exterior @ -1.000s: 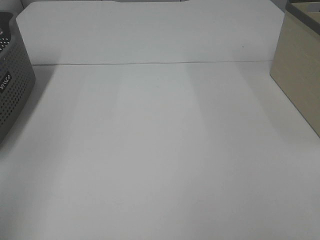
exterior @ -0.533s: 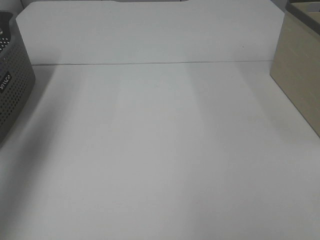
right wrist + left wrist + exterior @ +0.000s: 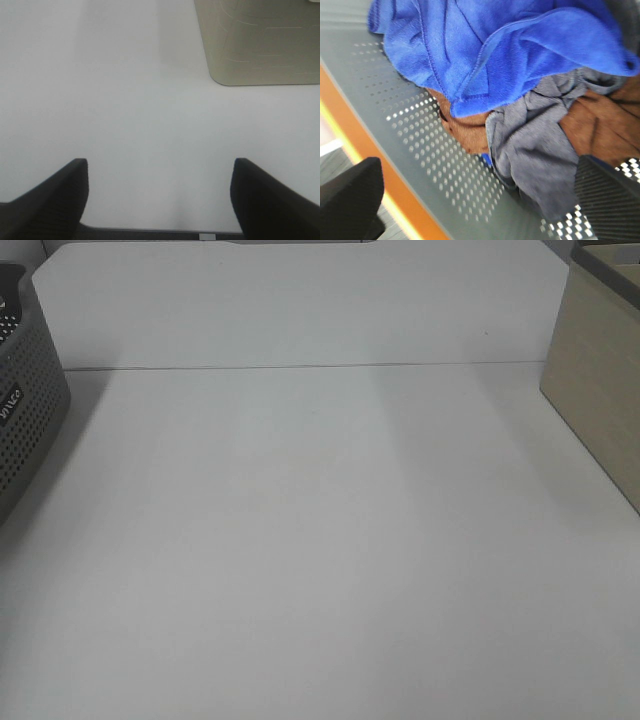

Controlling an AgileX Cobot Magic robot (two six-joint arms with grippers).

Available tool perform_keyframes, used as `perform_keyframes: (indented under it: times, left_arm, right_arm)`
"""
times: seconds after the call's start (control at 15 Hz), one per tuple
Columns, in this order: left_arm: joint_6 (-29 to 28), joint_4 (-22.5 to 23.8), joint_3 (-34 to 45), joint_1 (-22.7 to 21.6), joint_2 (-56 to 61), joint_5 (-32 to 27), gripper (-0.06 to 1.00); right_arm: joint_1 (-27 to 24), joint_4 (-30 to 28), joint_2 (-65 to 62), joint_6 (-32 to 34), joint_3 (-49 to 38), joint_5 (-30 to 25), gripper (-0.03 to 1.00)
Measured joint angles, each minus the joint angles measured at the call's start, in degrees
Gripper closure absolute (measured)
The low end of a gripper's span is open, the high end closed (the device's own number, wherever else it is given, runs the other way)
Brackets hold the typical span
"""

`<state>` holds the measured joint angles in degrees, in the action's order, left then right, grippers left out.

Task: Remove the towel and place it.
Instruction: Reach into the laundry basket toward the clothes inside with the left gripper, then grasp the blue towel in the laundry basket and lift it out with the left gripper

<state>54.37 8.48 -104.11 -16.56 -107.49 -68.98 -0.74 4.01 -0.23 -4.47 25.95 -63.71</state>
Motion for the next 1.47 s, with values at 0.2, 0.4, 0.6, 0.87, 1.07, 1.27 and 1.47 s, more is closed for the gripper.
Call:
perform_keyframes:
  times: [0.2, 0.4, 0.6, 0.87, 1.07, 1.27, 1.47]
  left_arm:
    - [6.1, -3.3, -1.7, -4.1, -8.8, 6.9, -0.03]
    - [11.7, -3.0, -1.7, -4.5, -12.9, 13.5, -0.03]
    - [16.0, -2.6, -1.8, -3.0, -17.2, 19.5, -0.02]
    - [16.4, 0.2, -1.8, -0.6, -20.6, 22.5, 0.01]
    - [16.3, 0.3, -1.8, 0.4, -21.3, 22.5, 0.09]
    - [16.2, 1.1, -2.1, 0.4, -21.3, 17.9, 0.5]
    - [14.8, 2.5, -2.1, 0.4, -21.3, 16.4, 0.73]
  right_arm:
    - [0.0, 0.0, 0.0, 0.0, 0.0, 0.0, 0.23]
    - [0.0, 0.0, 0.0, 0.0, 0.0, 0.0, 0.23]
    - [0.0, 0.1, 0.0, 0.0, 0.0, 0.0, 0.23]
    - [0.0, 0.1, 0.0, 0.0, 0.0, 0.0, 0.23]
    - [0.0, 0.1, 0.0, 0.0, 0.0, 0.0, 0.23]
    - [0.0, 0.1, 0.0, 0.0, 0.0, 0.0, 0.23]
    - [0.0, 0.1, 0.0, 0.0, 0.0, 0.0, 0.23]
